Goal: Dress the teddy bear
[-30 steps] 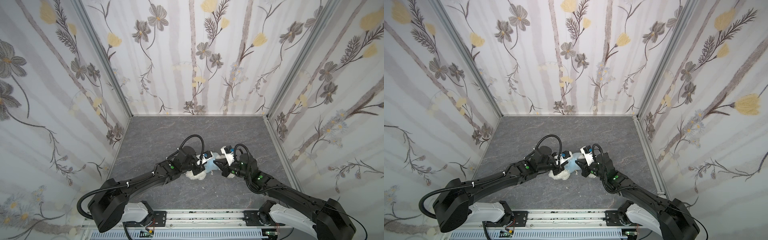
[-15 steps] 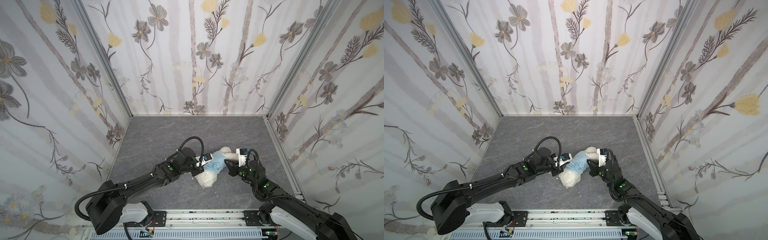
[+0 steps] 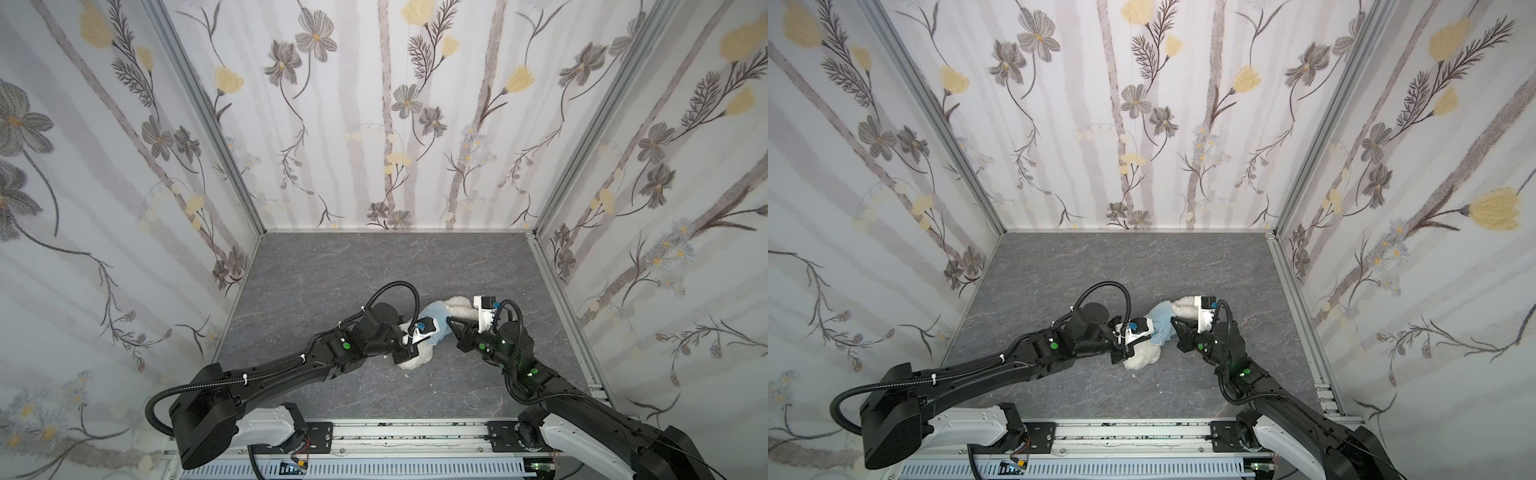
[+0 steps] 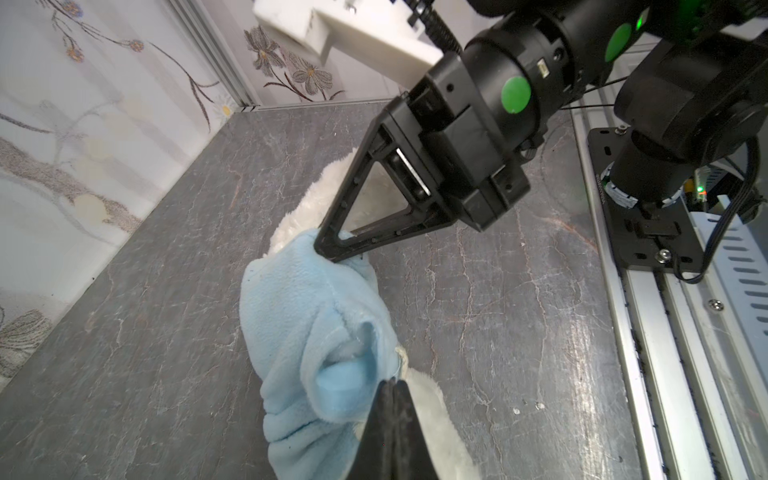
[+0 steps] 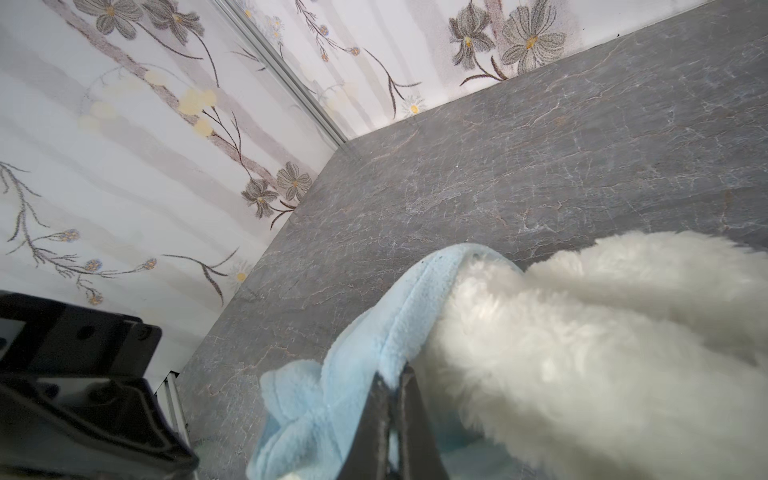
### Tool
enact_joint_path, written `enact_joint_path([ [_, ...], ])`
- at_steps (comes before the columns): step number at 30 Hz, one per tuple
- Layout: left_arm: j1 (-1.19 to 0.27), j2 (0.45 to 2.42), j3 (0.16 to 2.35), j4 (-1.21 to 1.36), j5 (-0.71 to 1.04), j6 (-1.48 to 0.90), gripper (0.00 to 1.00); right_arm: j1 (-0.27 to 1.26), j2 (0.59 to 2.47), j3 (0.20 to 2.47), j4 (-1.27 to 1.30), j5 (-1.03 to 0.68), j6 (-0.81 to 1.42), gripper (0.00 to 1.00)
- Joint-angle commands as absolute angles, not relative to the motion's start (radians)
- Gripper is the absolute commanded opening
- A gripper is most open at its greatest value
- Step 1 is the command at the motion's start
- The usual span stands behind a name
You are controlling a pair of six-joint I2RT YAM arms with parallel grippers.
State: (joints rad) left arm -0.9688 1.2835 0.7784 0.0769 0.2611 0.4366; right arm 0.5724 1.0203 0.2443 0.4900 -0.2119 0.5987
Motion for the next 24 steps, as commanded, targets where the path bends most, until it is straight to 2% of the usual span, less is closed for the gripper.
enact_joint_path([
  [1, -0.973, 1.329, 0.804, 0.094, 0.185, 0.429, 0.00, 0.576, 1.024, 0.251, 0.554, -0.221, 0.611, 0.00],
  [4, -0.971, 1.369, 0.829, 0.094, 0.123, 0.442, 0.00, 0.581, 1.028, 0.249, 0.556, -0.222, 0.613, 0.00],
  [13, -0.962, 1.427, 0.857, 0.094, 0.131, 0.443, 0.00, 0.587, 1.028, 0.243, 0.561, -0.219, 0.612, 0.00],
  [24, -0.880, 1.422, 0.879, 0.092, 0.299, 0.351, 0.05, 0.588, 1.040, 0.247, 0.561, -0.225, 0.600, 0.00],
])
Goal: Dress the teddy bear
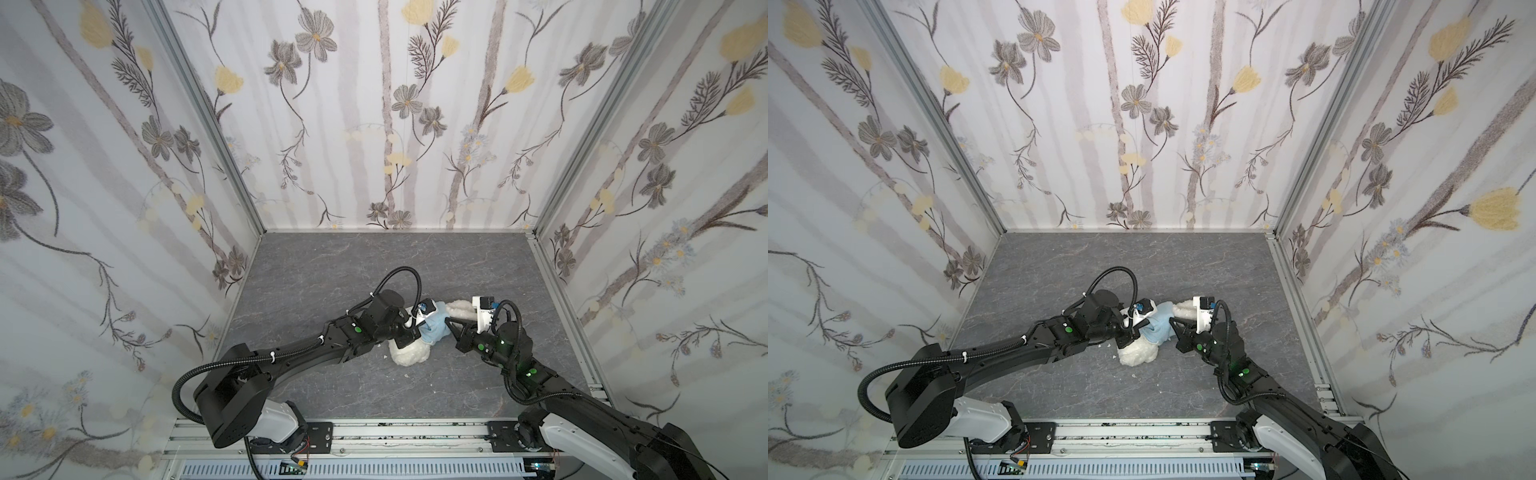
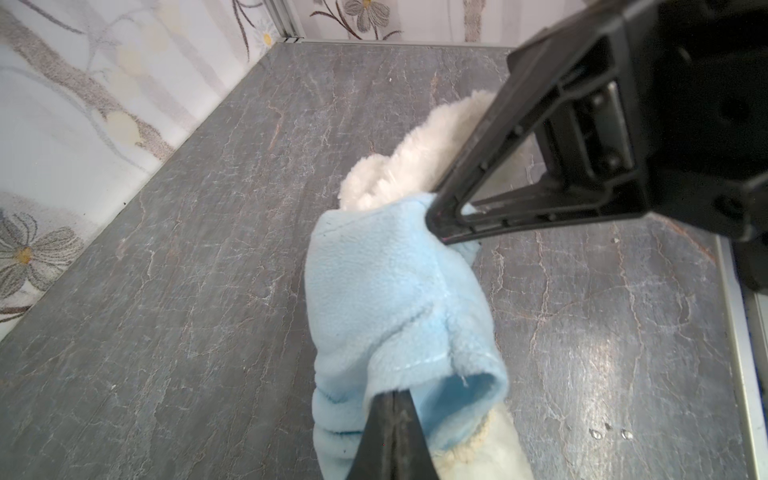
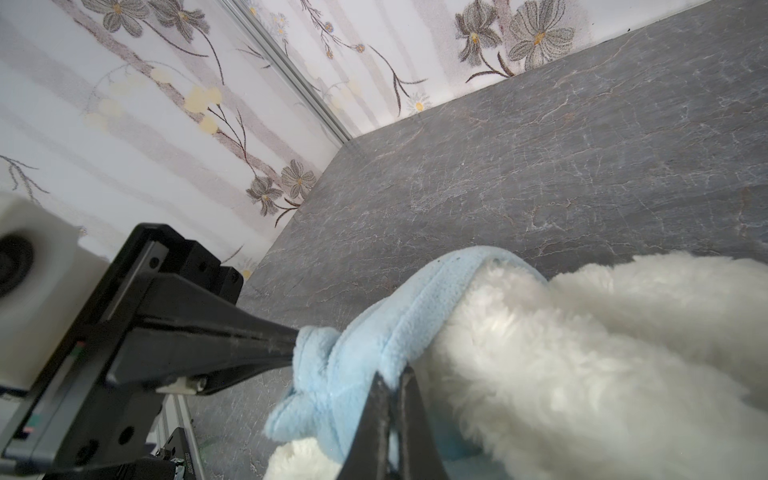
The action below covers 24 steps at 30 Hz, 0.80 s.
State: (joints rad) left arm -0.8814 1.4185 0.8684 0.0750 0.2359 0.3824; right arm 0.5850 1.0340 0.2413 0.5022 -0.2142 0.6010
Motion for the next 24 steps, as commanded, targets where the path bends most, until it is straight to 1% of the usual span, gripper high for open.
enact_joint_path([
  [1, -0.883, 1.426, 0.880, 0.092, 0.302, 0.351, 0.05, 0.588, 1.043, 0.249, 0.562, -0.225, 0.599, 0.00],
  [6, -0.896, 1.435, 0.876, 0.083, 0.310, 0.384, 0.05, 0.587, 1.043, 0.250, 0.559, -0.221, 0.602, 0.00],
  [11, -0.915, 1.456, 0.870, 0.064, 0.252, 0.439, 0.07, 0.588, 1.041, 0.255, 0.557, -0.219, 0.607, 0.00],
  [15, -0.937, 1.494, 0.890, 0.064, 0.227, 0.462, 0.14, 0.589, 1.054, 0.248, 0.592, -0.225, 0.638, 0.00],
  [19, -0.938, 1.526, 0.930, 0.075, 0.225, 0.453, 0.23, 0.592, 1.069, 0.235, 0.633, -0.240, 0.674, 0.00],
  [24, -0.934, 1.561, 0.962, 0.121, 0.213, 0.438, 0.24, 0.601, 1.068, 0.226, 0.643, -0.241, 0.696, 0.00],
])
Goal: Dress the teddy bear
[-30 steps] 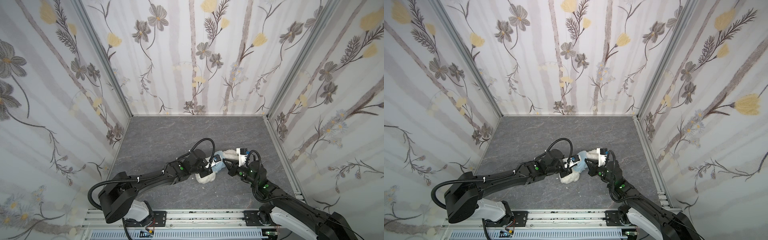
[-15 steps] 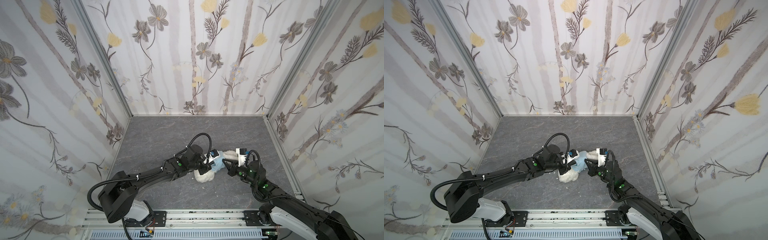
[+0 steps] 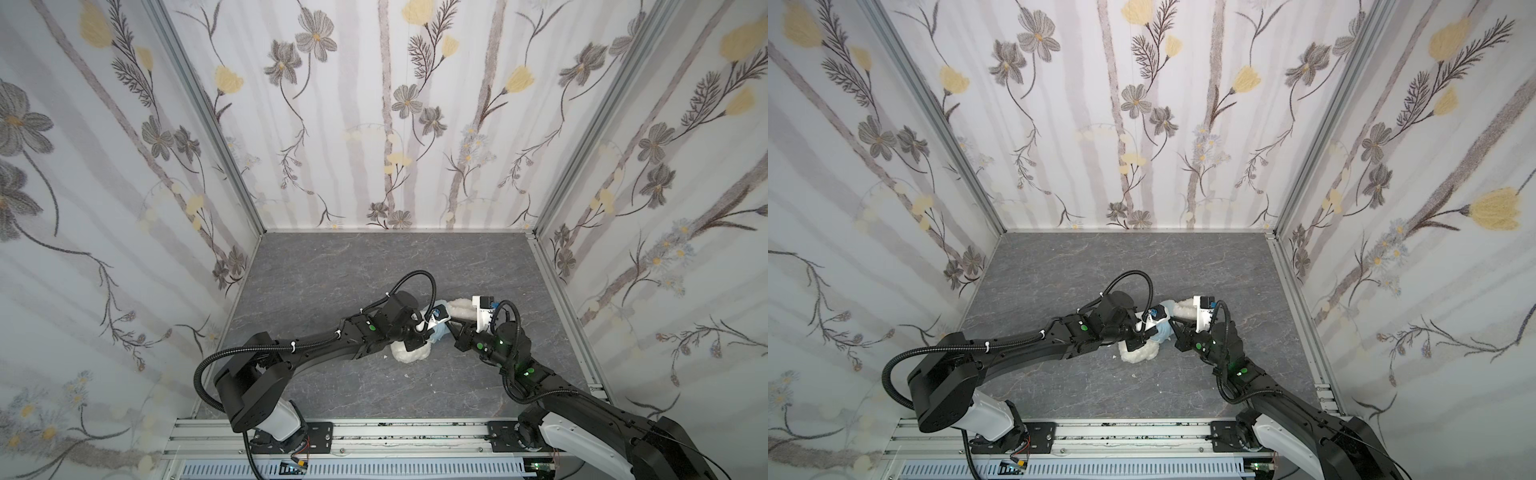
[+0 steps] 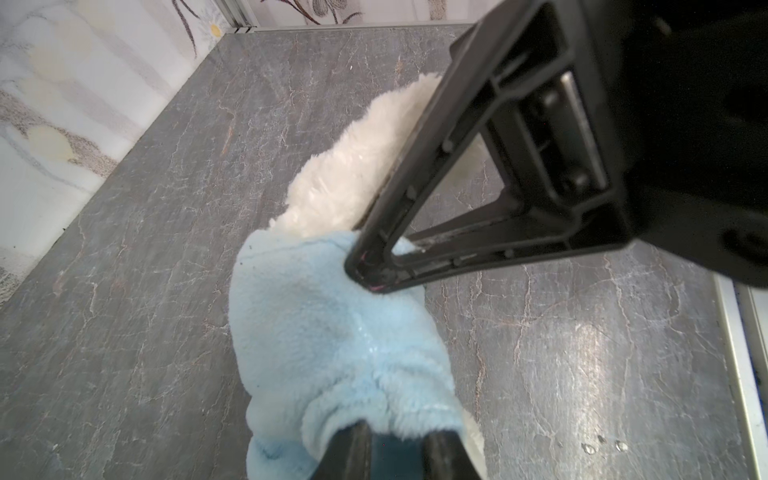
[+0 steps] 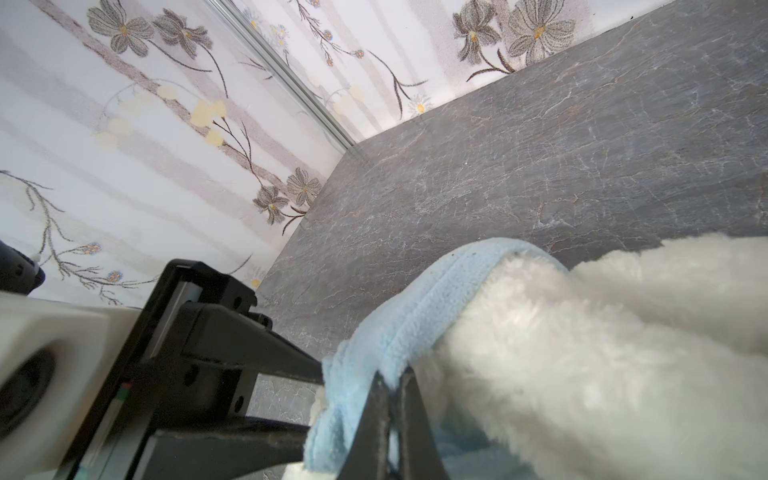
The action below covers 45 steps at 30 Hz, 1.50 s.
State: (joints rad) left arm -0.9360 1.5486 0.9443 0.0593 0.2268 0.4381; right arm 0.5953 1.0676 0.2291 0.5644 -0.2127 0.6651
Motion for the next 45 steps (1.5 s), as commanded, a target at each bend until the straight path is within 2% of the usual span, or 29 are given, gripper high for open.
enact_joint_path([
  [1, -0.933, 1.567, 0.966, 0.132, 0.212, 0.434, 0.25, 0.601, 1.064, 0.224, 0.643, -0.241, 0.700, 0.00],
  [13, -0.911, 1.722, 1.013, 0.303, 0.240, 0.429, 0.32, 0.597, 1.118, 0.205, 0.649, -0.241, 0.713, 0.00],
  [17, -0.908, 1.791, 1.048, 0.358, 0.285, 0.422, 0.30, 0.580, 1.131, 0.202, 0.655, -0.259, 0.710, 0.00],
  [20, -0.907, 1.834, 1.076, 0.403, 0.321, 0.406, 0.18, 0.560, 1.121, 0.194, 0.650, -0.268, 0.708, 0.00],
  [22, -0.908, 1.857, 1.090, 0.425, 0.327, 0.391, 0.00, 0.543, 1.104, 0.189, 0.636, -0.273, 0.703, 0.00],
  [24, -0.907, 1.863, 1.085, 0.443, 0.330, 0.379, 0.00, 0.523, 1.075, 0.189, 0.604, -0.274, 0.692, 0.00],
  [34, -0.892, 1.680, 0.890, 0.453, 0.248, 0.397, 0.00, 0.417, 0.839, 0.152, 0.401, -0.187, 0.687, 0.00],
  [45, -0.893, 1.455, 0.732, 0.370, 0.166, 0.402, 0.00, 0.420, 0.883, 0.108, 0.487, -0.240, 0.719, 0.00],
])
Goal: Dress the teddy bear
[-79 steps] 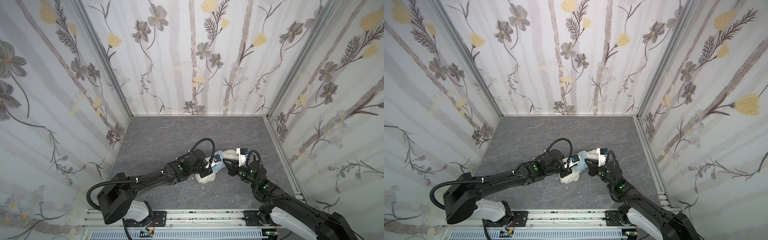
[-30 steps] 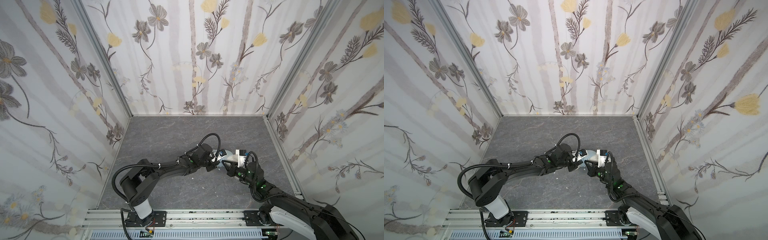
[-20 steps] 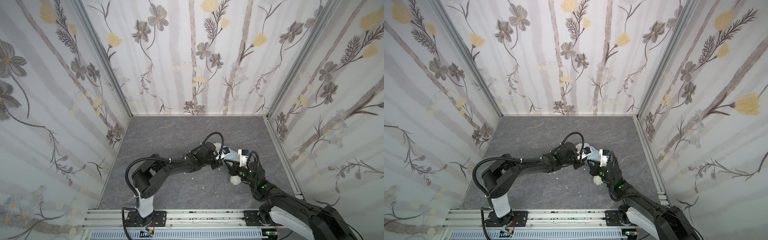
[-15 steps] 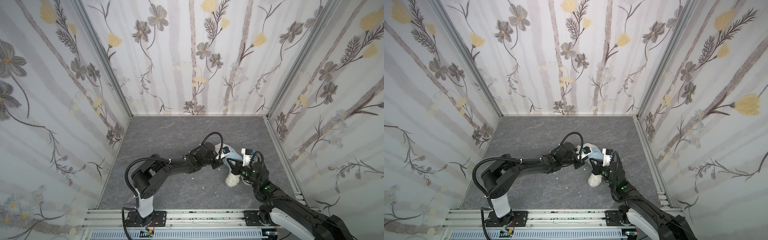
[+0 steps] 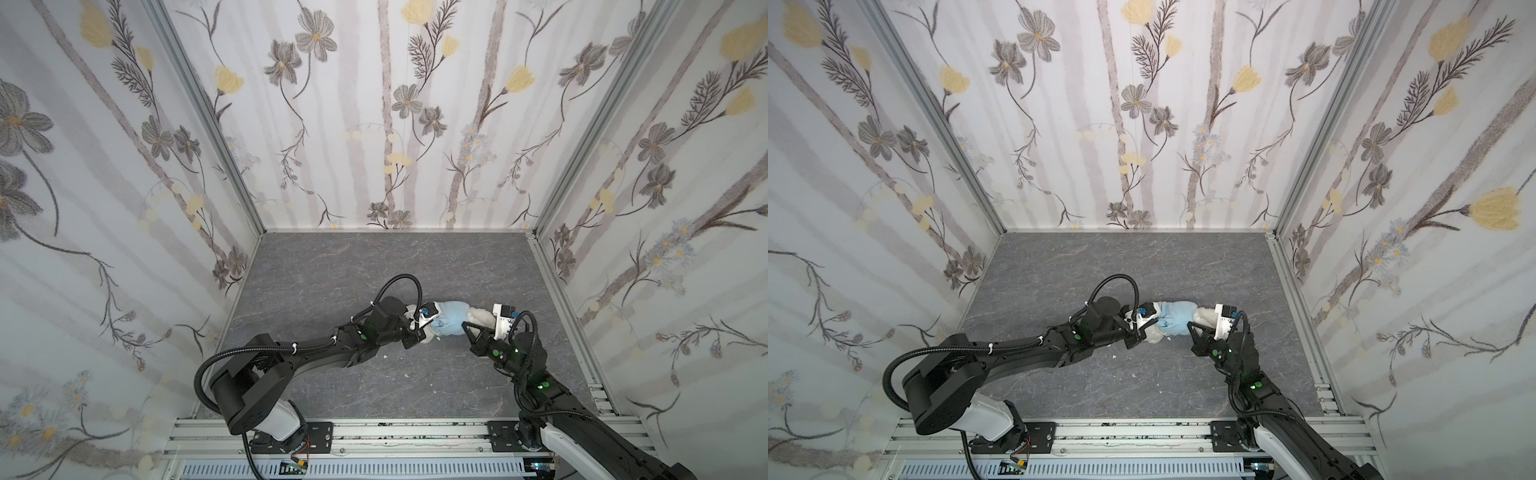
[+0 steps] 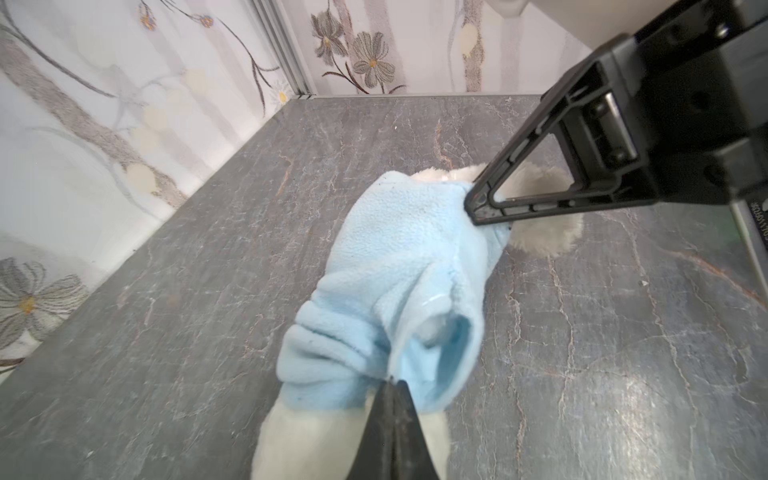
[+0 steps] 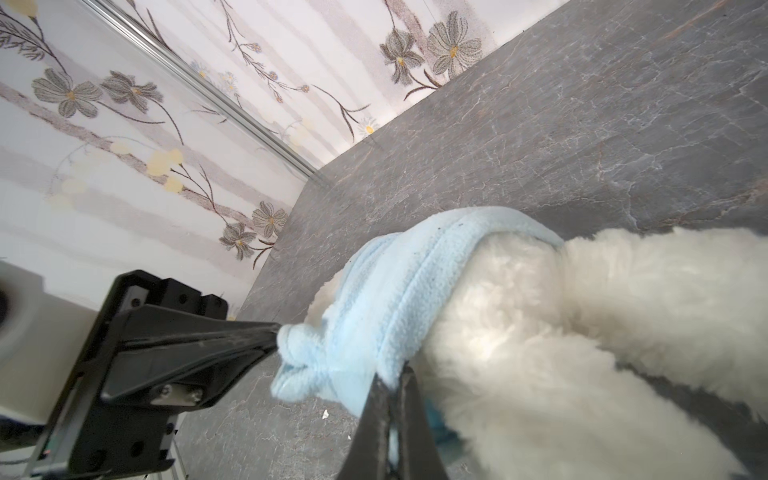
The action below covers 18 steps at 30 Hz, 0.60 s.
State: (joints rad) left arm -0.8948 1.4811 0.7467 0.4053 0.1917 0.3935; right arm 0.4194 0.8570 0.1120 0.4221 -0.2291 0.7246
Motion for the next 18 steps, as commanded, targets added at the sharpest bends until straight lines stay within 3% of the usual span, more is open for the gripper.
enact_joint_path([
  [1, -0.896, 1.444, 0.725, 0.368, 0.177, 0.405, 0.00, 0.420, 0.903, 0.114, 0.501, -0.267, 0.701, 0.00],
  [7, -0.921, 1.475, 0.769, 0.352, 0.177, 0.457, 0.00, 0.420, 0.986, 0.175, 0.487, -0.359, 0.598, 0.00],
  [10, -0.919, 1.475, 0.780, 0.337, 0.161, 0.461, 0.11, 0.419, 0.975, 0.230, 0.356, -0.316, 0.508, 0.00],
  [12, -0.919, 1.469, 0.780, 0.316, 0.125, 0.448, 0.19, 0.420, 0.961, 0.249, 0.294, -0.267, 0.464, 0.09],
  [18, -0.922, 1.437, 0.778, 0.272, 0.099, 0.329, 0.36, 0.420, 1.013, 0.315, 0.208, -0.235, 0.409, 0.17],
])
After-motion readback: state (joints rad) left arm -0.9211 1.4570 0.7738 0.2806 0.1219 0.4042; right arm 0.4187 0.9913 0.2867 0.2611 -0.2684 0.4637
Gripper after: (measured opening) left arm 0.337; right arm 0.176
